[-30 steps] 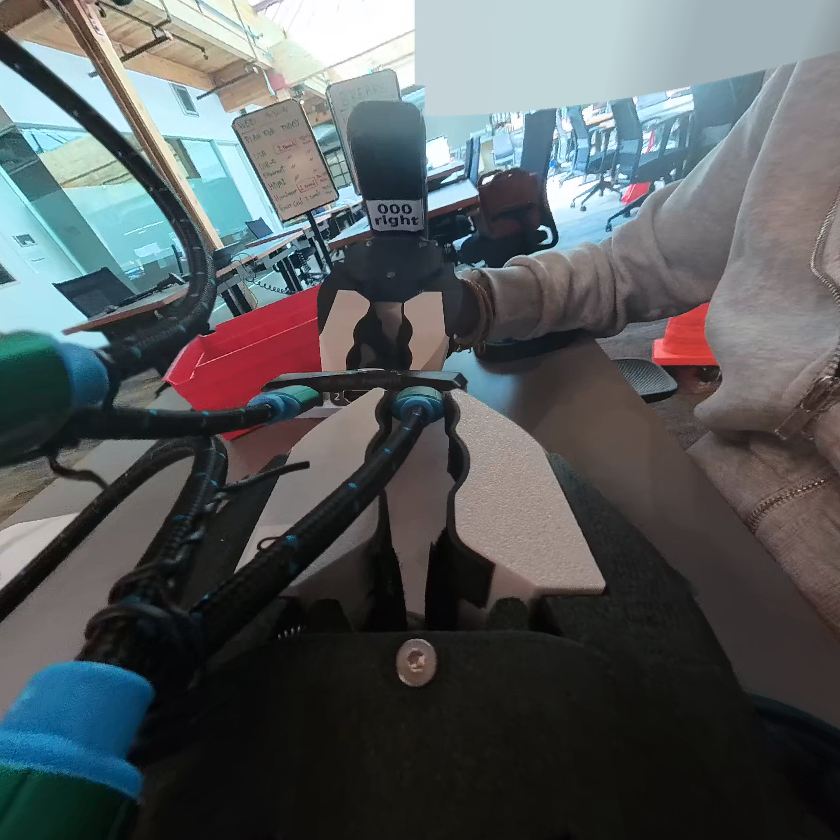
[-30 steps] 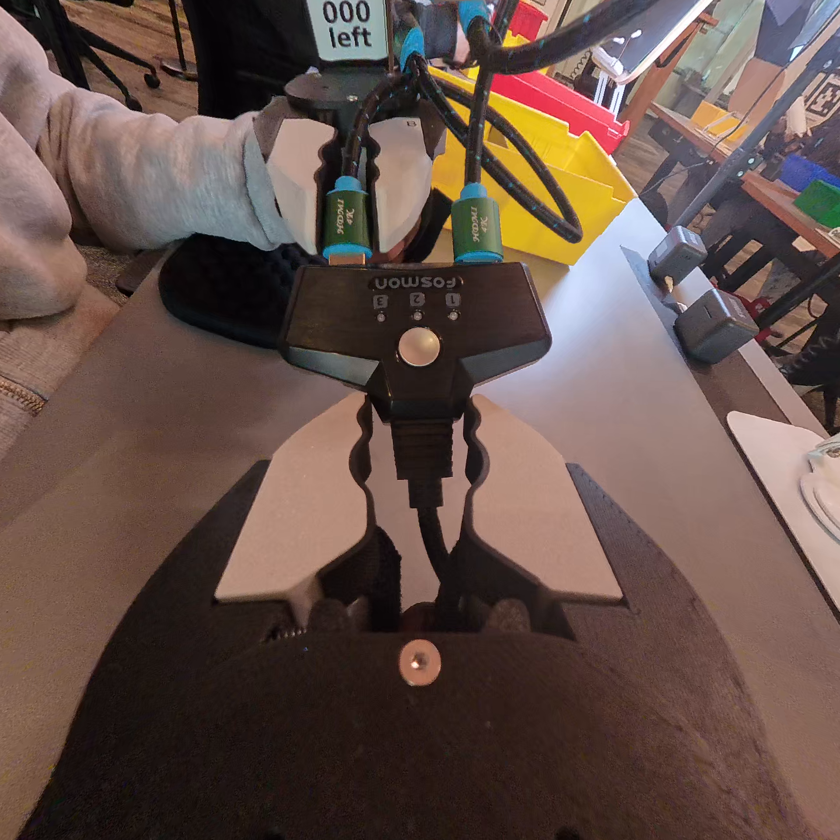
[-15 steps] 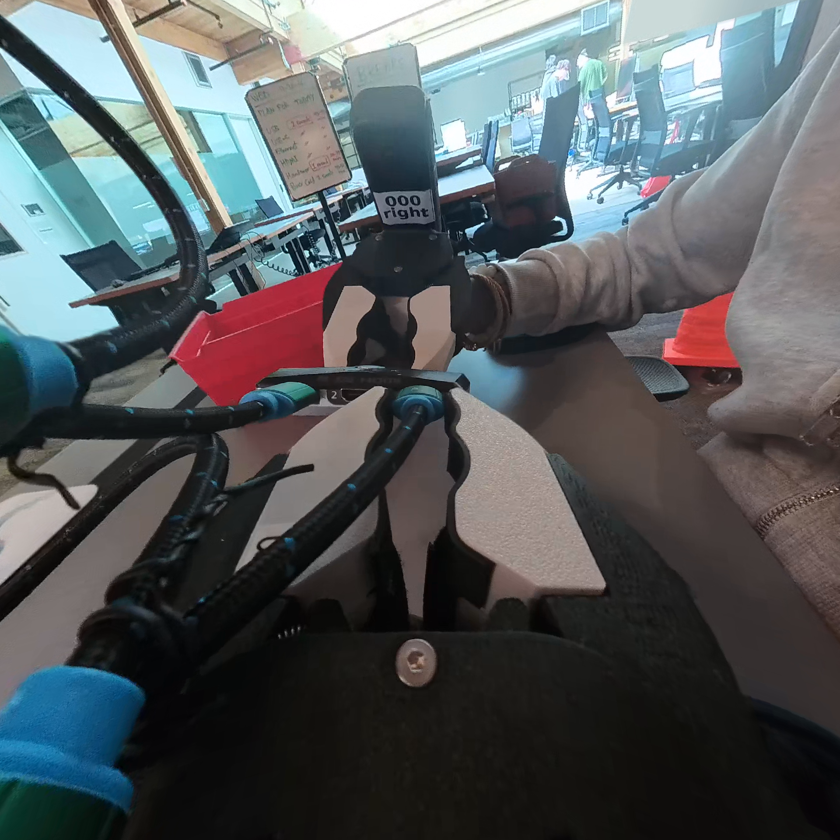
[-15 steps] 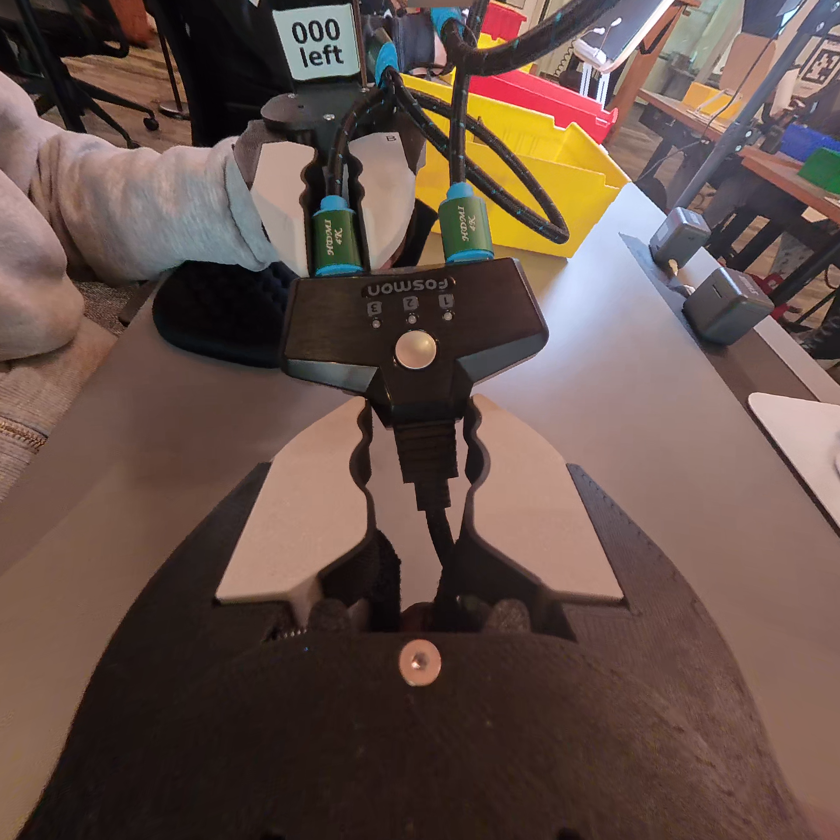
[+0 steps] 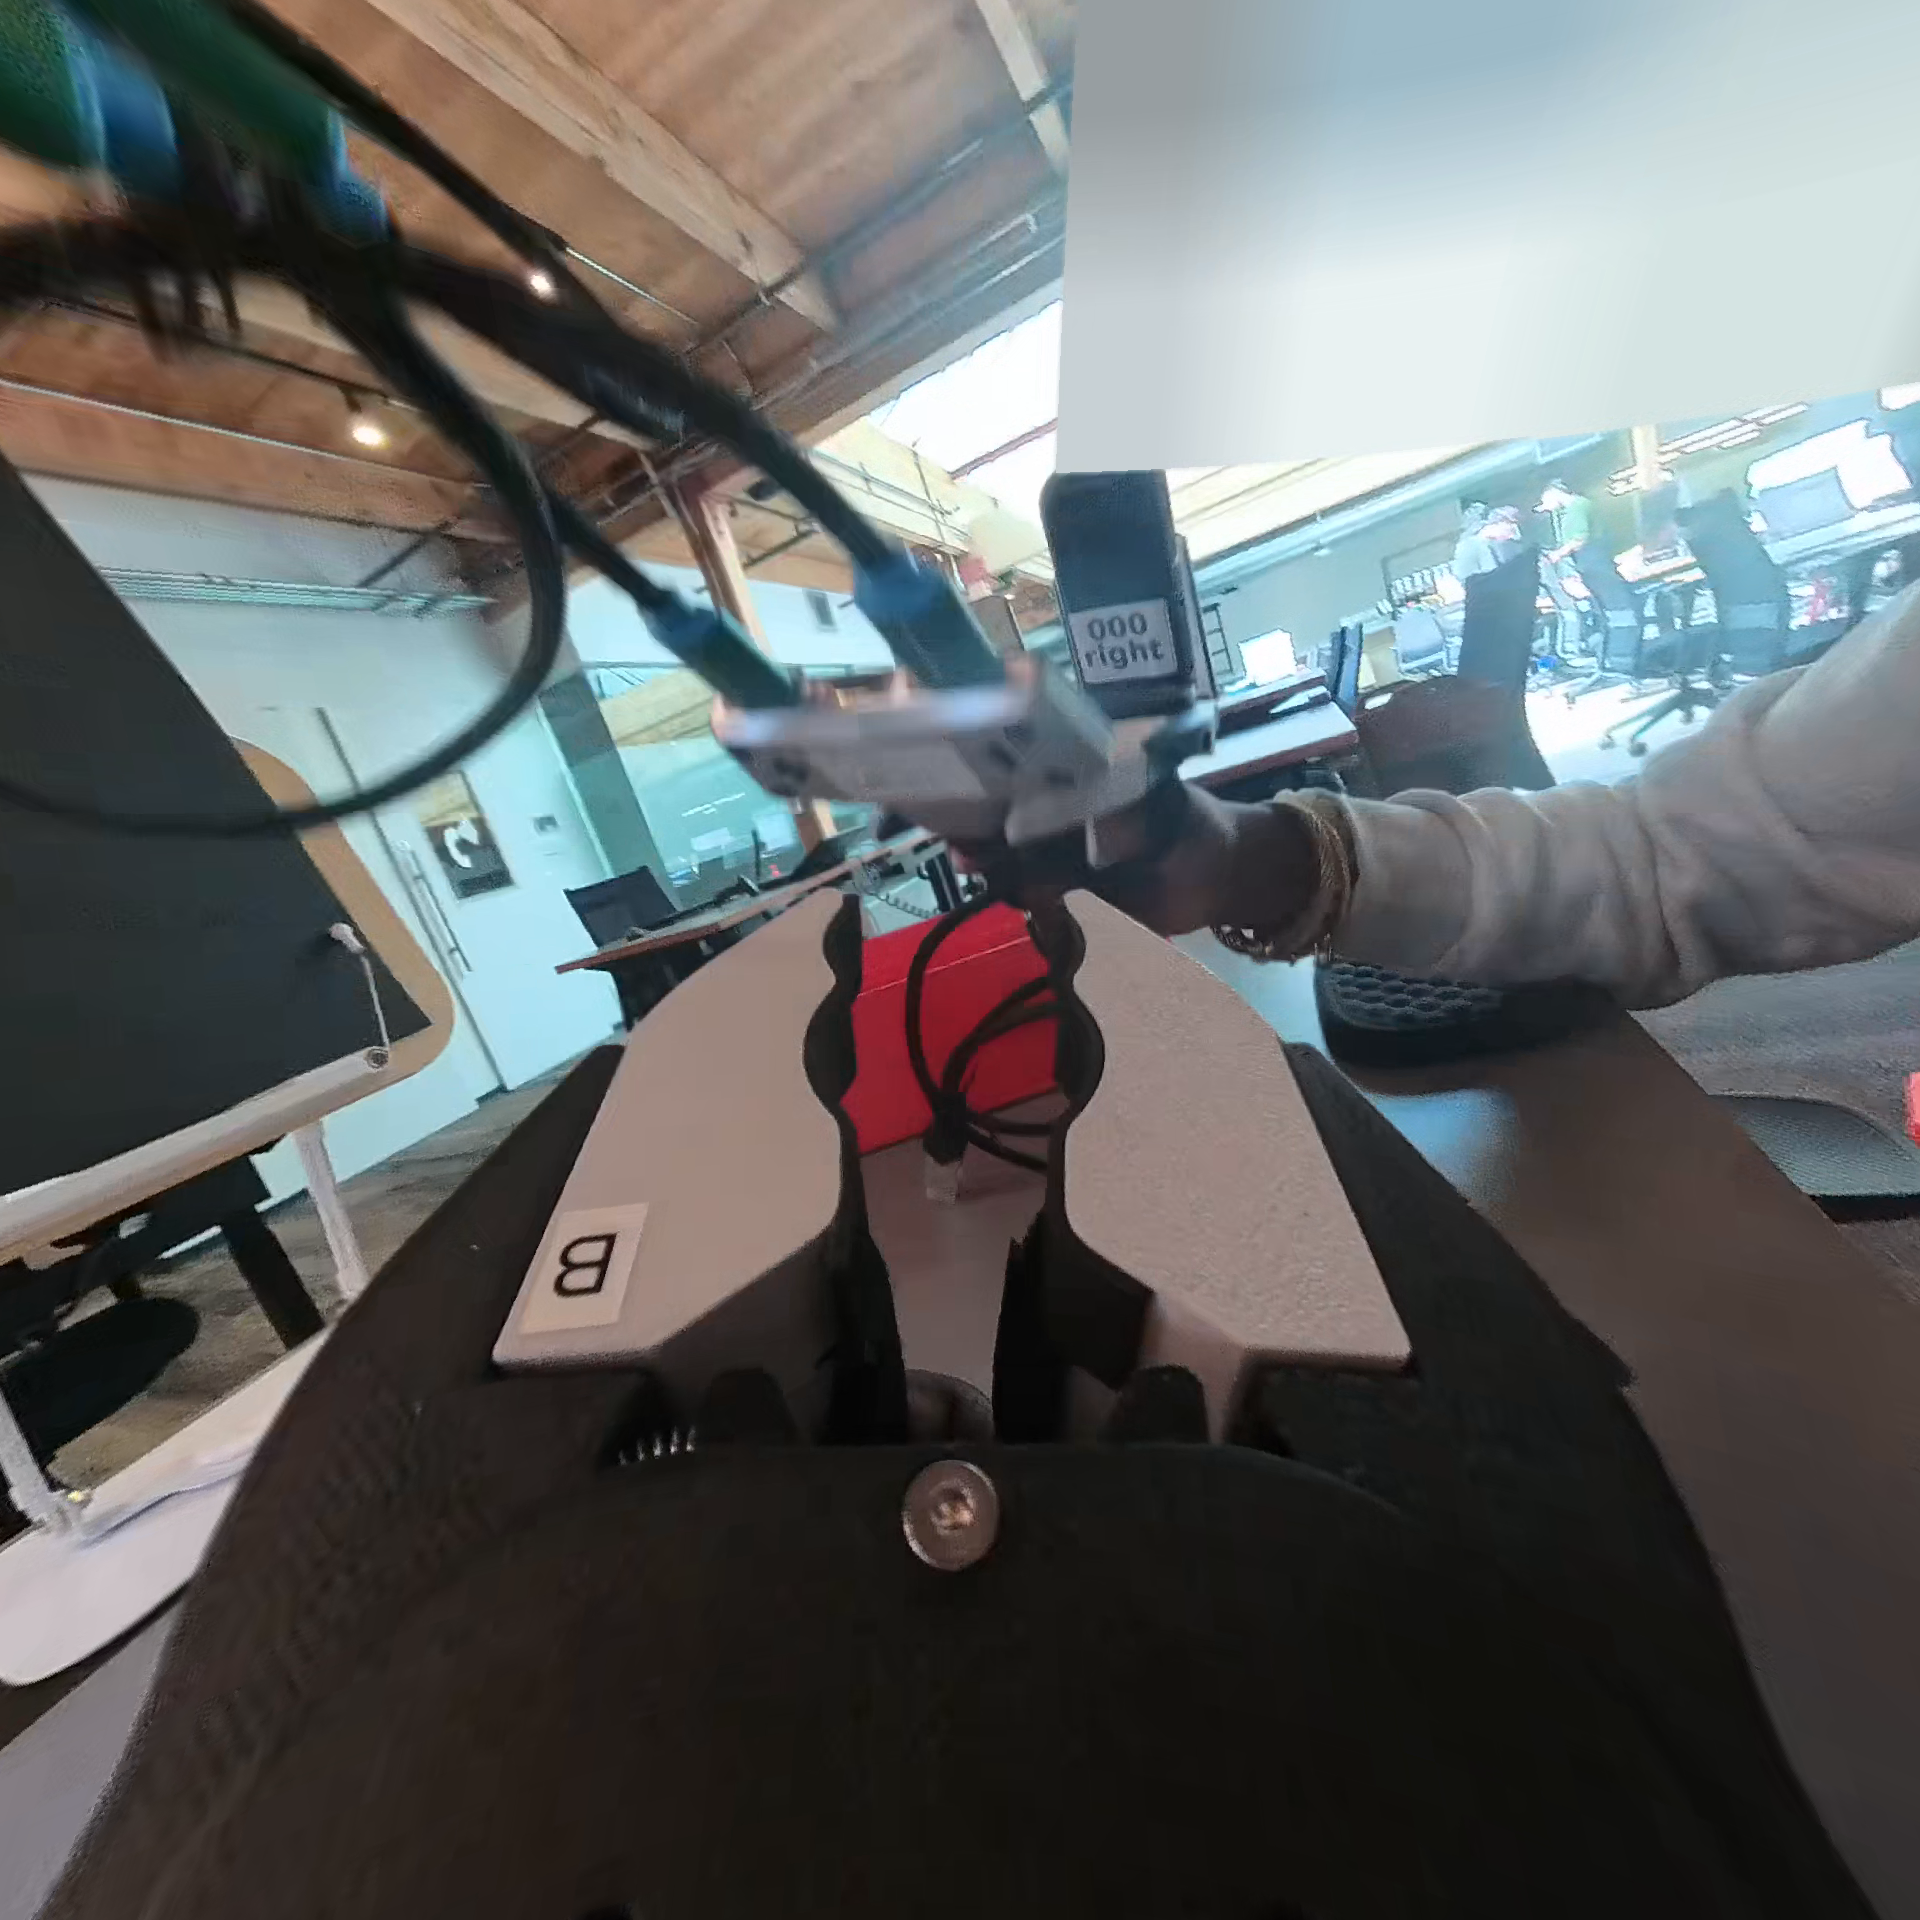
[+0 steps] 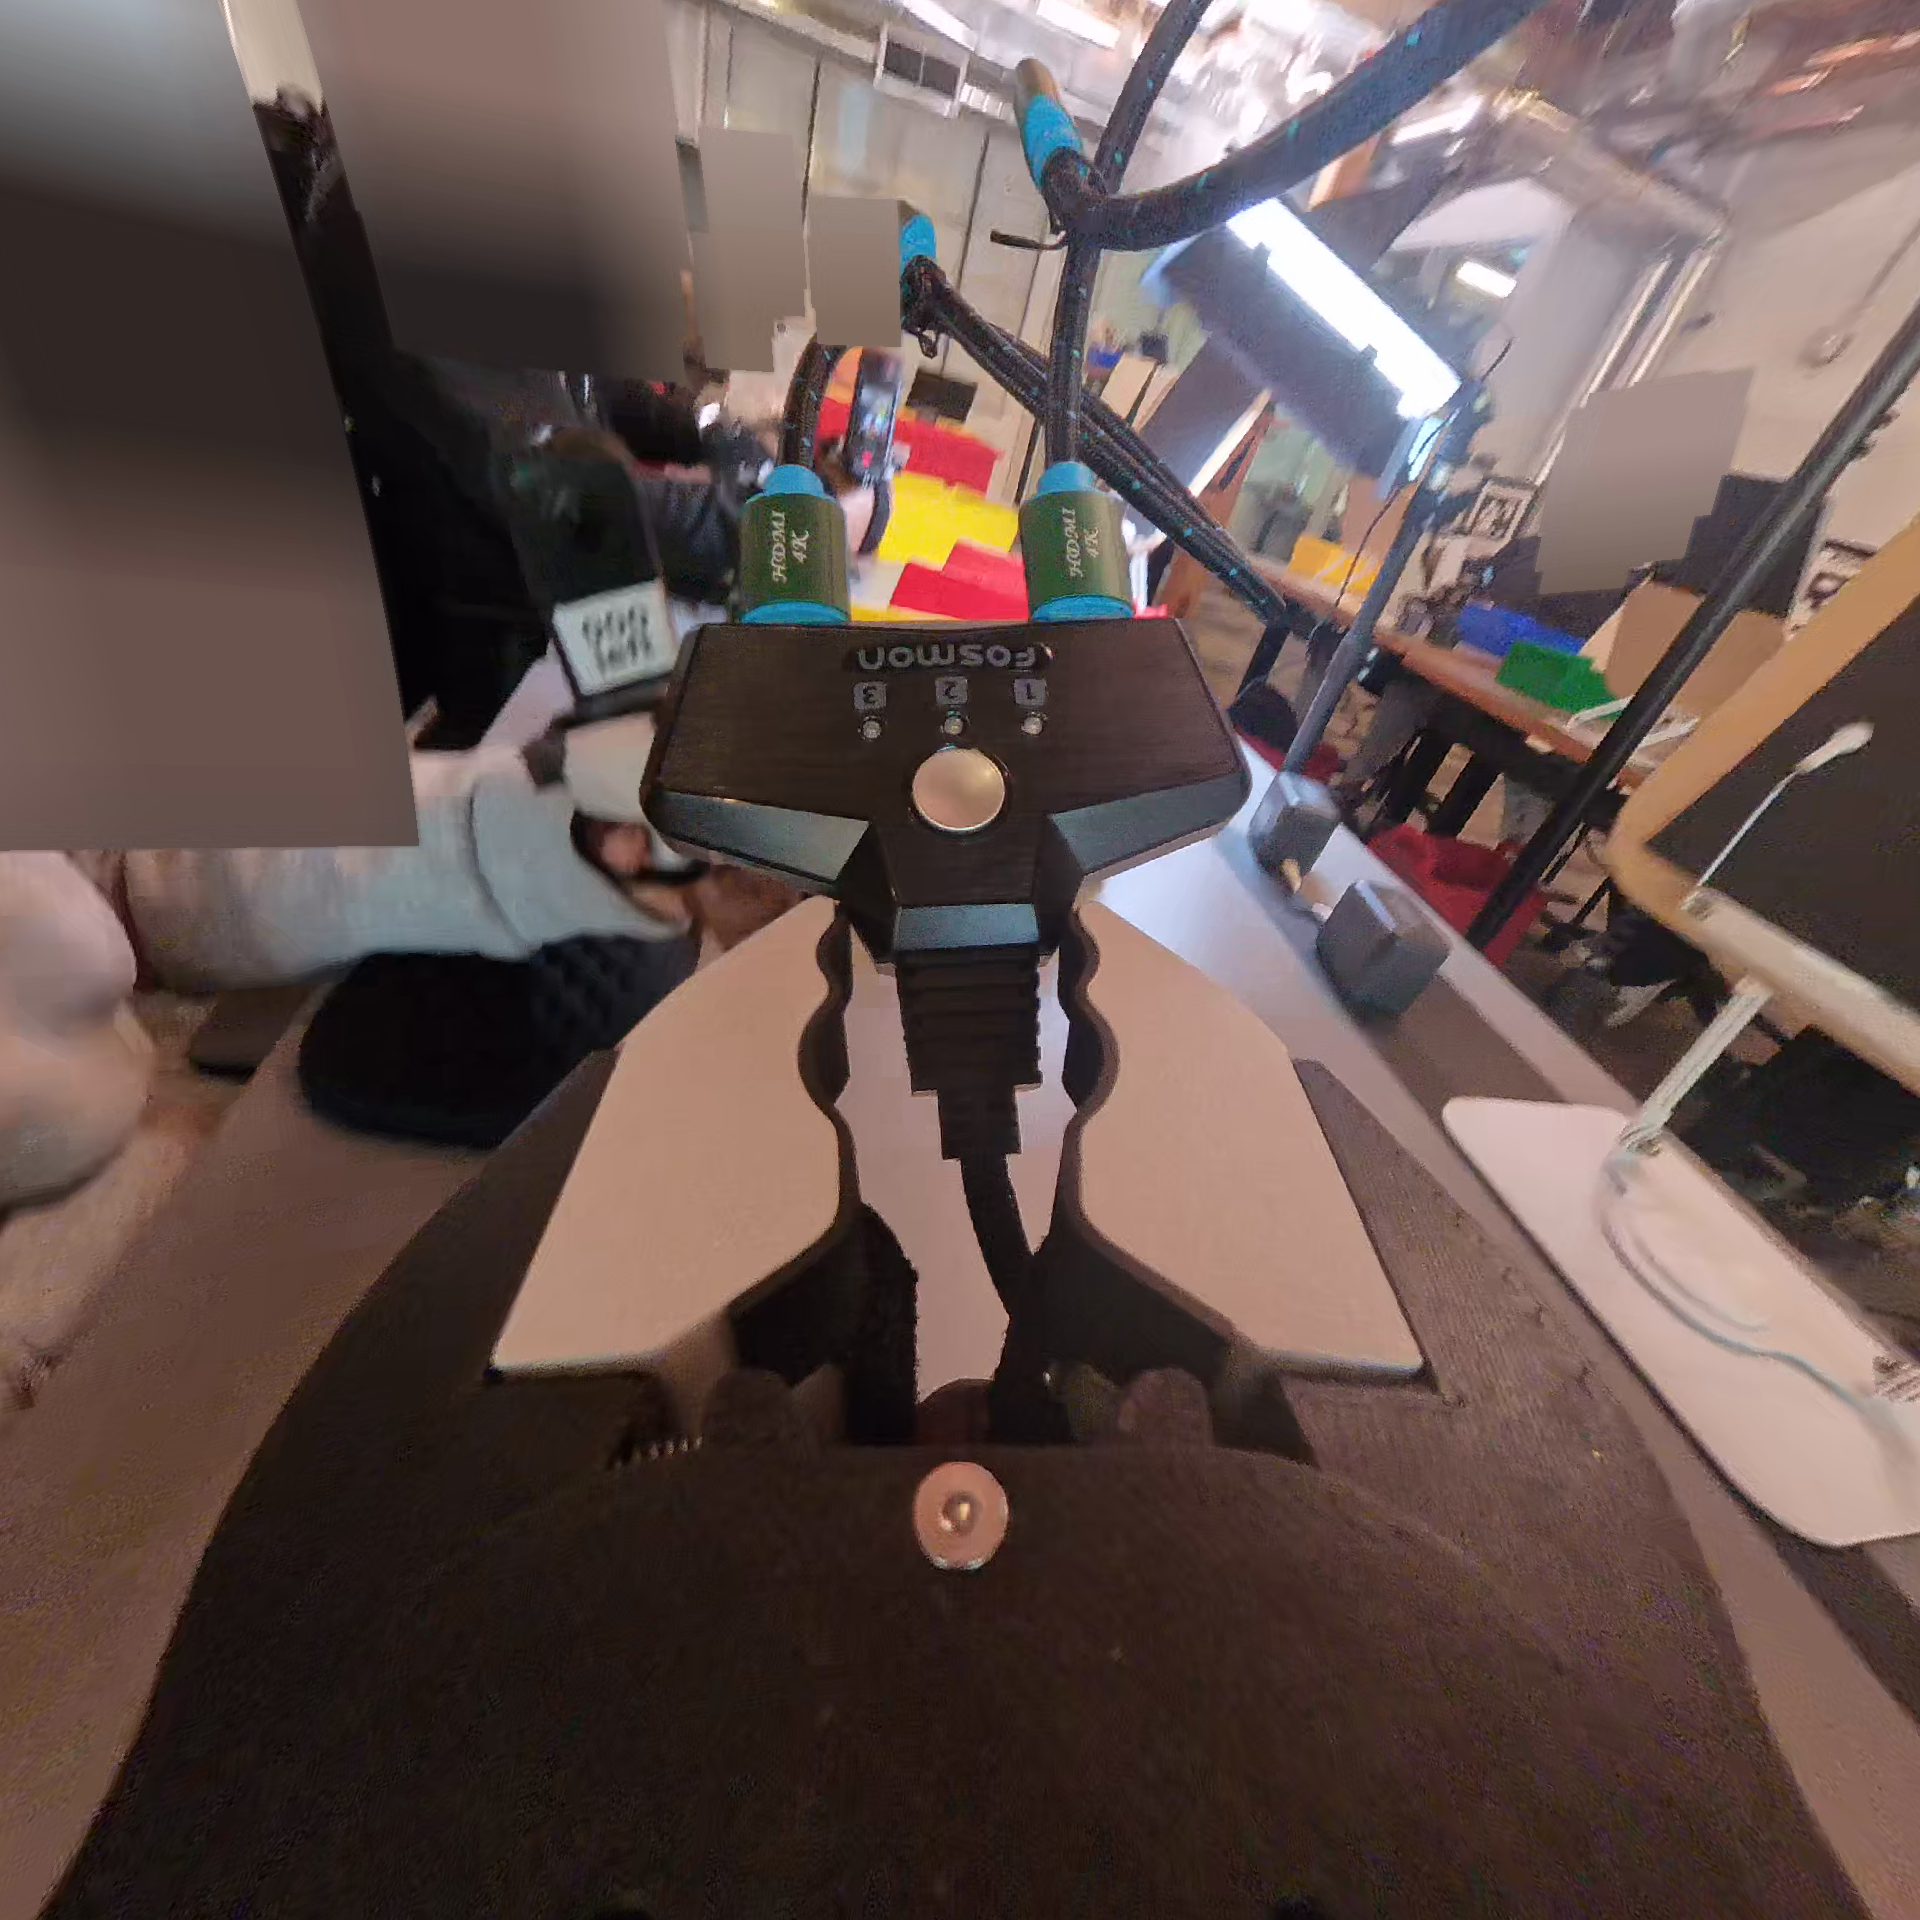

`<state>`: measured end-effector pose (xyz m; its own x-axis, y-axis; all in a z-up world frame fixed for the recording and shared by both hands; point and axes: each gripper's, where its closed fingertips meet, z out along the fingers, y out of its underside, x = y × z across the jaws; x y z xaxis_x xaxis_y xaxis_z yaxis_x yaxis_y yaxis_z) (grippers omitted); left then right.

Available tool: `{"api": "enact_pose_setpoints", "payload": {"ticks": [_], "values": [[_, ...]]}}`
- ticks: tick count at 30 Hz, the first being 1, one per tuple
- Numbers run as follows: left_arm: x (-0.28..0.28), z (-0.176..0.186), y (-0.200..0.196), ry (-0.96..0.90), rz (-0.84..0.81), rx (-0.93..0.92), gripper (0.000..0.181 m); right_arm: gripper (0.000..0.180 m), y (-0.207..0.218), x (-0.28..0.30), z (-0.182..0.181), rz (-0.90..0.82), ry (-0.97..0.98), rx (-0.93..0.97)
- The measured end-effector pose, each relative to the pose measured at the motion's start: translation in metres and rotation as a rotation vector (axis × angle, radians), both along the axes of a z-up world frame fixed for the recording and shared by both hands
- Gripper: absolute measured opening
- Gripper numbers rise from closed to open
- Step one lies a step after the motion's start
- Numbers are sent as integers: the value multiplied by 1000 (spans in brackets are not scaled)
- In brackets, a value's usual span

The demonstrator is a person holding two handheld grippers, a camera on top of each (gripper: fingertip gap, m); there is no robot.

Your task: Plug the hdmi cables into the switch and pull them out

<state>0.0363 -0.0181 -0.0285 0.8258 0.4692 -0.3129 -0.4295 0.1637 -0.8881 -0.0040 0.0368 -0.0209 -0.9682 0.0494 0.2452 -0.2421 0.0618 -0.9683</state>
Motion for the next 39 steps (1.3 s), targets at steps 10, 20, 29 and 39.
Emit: {"api": "enact_pose_setpoints", "payload": {"ticks": [10,20,29,39], "values": [[-6,-15,11,13,60,-109,33,38,35,-28,148,-97,100,-289],[-10,-20,14,18,90,-146,33,38,136,-57,250,-332,249,-495],[-15,-24,13,7,113,-164,32,38,212,-116,209,-519,313,-561],[-16,-28,15,4,121,-185,32,38,252,-186,57,-748,201,-371]]}}
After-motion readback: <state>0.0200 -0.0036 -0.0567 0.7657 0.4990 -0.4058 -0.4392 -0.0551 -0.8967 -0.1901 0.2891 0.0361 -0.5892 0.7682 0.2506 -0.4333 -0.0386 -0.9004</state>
